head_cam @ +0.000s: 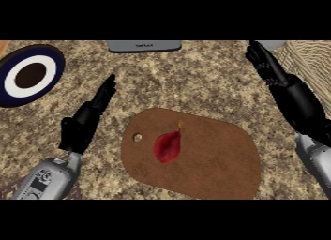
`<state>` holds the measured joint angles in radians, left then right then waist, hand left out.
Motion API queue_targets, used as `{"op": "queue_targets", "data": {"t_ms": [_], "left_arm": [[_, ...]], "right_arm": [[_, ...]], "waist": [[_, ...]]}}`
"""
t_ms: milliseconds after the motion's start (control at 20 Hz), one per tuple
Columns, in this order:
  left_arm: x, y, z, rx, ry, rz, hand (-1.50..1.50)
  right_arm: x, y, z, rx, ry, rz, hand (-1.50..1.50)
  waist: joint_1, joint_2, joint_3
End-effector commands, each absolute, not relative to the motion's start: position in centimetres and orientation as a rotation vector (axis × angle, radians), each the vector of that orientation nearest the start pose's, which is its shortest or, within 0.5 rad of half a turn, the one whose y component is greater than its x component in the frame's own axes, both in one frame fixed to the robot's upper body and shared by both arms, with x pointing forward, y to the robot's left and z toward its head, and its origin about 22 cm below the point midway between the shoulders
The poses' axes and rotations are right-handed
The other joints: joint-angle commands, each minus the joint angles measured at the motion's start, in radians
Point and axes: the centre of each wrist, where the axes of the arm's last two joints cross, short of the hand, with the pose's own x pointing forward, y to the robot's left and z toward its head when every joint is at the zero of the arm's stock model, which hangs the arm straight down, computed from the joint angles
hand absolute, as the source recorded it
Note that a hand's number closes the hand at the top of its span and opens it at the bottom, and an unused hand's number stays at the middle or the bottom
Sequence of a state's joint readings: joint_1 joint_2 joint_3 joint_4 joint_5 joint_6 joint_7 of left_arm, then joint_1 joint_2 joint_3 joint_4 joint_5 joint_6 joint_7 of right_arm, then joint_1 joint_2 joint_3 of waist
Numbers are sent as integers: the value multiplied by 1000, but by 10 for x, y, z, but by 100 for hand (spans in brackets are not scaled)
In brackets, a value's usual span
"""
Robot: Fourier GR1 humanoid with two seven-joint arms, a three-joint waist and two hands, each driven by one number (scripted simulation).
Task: Pick the pear from the cutting board and place it in the basket
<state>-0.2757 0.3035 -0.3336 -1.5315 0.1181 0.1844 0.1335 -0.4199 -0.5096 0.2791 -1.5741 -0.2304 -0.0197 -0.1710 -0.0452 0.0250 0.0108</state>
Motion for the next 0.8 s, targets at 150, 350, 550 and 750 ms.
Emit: {"op": "queue_targets", "data": {"t_ms": [150,350,550,750], "left_arm": [[296,269,61,201,-1507,-176,0],[289,292,41,179,-1420,-106,0],[295,294,43,160,-1400,-113,0],[288,304,37,174,-1377,-98,0]], "right_arm": [[319,-255,109,-22,-2062,85,150],[310,-202,91,-141,-2063,577,150],[300,-106,73,-262,-2123,592,-150],[305,-39,96,-368,-2104,439,-150]], "waist": [[57,-22,-9],[85,-22,-15],[92,-21,-16],[76,-29,-14]]}}
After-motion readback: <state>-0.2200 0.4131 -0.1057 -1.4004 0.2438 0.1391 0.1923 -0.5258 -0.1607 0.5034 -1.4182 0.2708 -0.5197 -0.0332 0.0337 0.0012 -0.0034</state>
